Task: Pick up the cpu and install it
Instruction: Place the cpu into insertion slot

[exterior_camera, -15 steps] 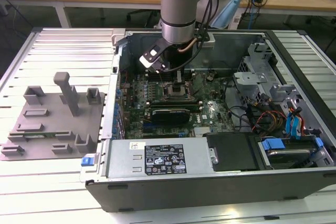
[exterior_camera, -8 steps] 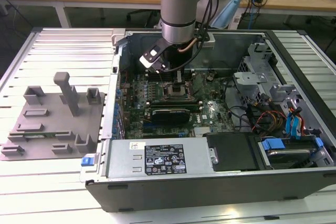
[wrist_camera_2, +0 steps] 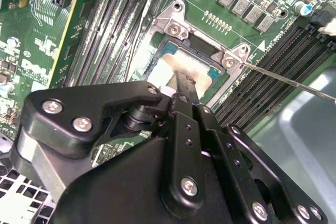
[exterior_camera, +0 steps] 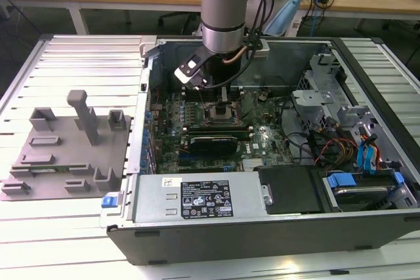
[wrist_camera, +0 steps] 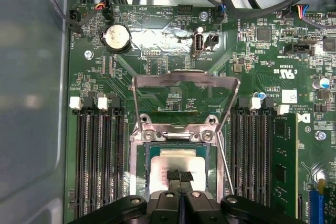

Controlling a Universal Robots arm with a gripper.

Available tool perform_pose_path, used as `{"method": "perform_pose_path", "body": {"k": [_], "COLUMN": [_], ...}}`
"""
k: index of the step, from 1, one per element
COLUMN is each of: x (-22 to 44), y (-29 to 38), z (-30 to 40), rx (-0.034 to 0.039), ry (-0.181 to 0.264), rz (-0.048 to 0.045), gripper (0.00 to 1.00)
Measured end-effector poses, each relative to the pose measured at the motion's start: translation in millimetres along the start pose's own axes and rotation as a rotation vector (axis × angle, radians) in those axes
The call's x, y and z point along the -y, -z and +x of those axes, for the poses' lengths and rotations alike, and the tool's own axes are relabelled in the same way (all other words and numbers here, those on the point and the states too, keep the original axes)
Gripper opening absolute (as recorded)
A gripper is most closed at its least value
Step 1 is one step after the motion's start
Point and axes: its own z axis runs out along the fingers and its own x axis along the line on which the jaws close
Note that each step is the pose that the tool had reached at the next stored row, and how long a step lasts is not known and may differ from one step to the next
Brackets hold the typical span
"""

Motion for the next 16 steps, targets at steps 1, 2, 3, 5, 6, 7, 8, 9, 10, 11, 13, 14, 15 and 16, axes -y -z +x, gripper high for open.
{"method": "perform_pose_path", "body": {"k": [1, 2, 3, 5, 6, 7, 8, 9, 10, 11, 13, 14, 15, 16], "x": [-0.1, -0.2, -0.3, -0.5, -0.7, -0.8, -1.2, -1.3, -1.6, -1.8, -2.2, -2.4, -2.4, -2.4], "y": [1.1, 3.4, 5.0, 8.5, 10.8, 13.9, 18.6, 21.3, 25.1, 28.7, 35.9, 38.2, 38.5, 38.4], "z": [0.0, -0.1, -0.1, -0.2, -0.3, -0.4, -0.5, -0.6, -0.7, -0.8, -0.9, -1.0, -1.0, -0.9], "rx": [0.0, 0.0001, 0.0, 0.0001, 0.0001, 0.0002, 0.0002, 0.0002, 0.0003, 0.0003, 0.0002, 0.0002, 0.0002, -0.0001], "ry": [0.0, 0.0, 0.0, 0.0, 0.0, 0.0, 0.0, 0.0, 0.0, 0.0, 0.0, 0.0, 0.0, 0.0], "rz": [0.0, 0.0001, 0.0, 0.0, 0.0, 0.0002, 0.0, 0.0, 0.0, 0.0001, 0.0, 0.0001, 0.0, -0.0002], "gripper": [0.11, 0.11, 0.11, 0.11, 0.11, 0.11, 0.11, 0.11, 0.11, 0.11, 0.11, 0.11, 0.11, 0.11]}}
